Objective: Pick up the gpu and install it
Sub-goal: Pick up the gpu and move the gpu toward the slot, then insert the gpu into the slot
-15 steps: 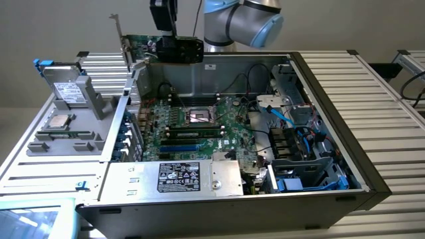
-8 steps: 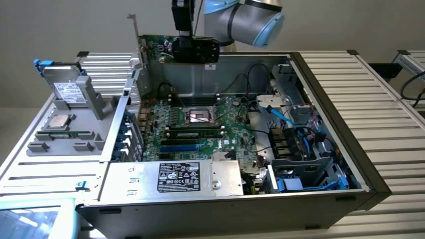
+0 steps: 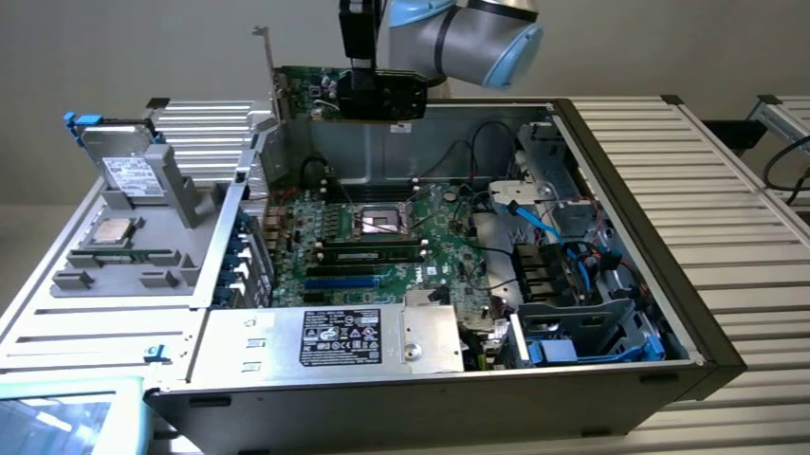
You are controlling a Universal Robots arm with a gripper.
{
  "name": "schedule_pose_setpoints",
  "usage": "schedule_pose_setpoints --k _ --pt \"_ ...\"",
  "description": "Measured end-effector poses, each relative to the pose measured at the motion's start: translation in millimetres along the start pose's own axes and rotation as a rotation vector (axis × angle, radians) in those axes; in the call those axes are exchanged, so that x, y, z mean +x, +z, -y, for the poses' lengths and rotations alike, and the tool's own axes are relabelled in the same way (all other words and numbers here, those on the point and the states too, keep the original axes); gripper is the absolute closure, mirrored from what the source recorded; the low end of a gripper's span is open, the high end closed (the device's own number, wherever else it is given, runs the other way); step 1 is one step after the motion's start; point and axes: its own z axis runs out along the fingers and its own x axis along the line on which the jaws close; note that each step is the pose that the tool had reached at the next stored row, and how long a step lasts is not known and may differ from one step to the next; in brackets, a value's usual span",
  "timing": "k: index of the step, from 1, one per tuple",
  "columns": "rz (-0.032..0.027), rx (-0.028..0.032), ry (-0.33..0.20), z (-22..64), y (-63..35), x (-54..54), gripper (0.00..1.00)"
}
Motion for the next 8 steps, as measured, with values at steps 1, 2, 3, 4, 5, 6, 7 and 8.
schedule_pose_setpoints --k 1,2,3,4,5,6,7,8 --pt "0.0 0.0 0.0 0.0 0.0 0.0 0.73" --pt "0.0 0.0 0.0 0.0 0.0 0.0 0.73" --pt "0.0 0.0 0.0 0.0 0.0 0.0 0.73" --pt "0.0 -0.0001 0.0 0.0 0.0 0.0 0.73" --pt "0.0 0.0 0.0 0.0 0.0 0.0 0.73" --pt "0.0 0.0 0.0 0.0 0.0 0.0 0.73" --pt "0.0 0.0 0.0 0.0 0.0 0.0 0.73" --pt "0.0 0.0 0.0 0.0 0.0 0.0 0.73"
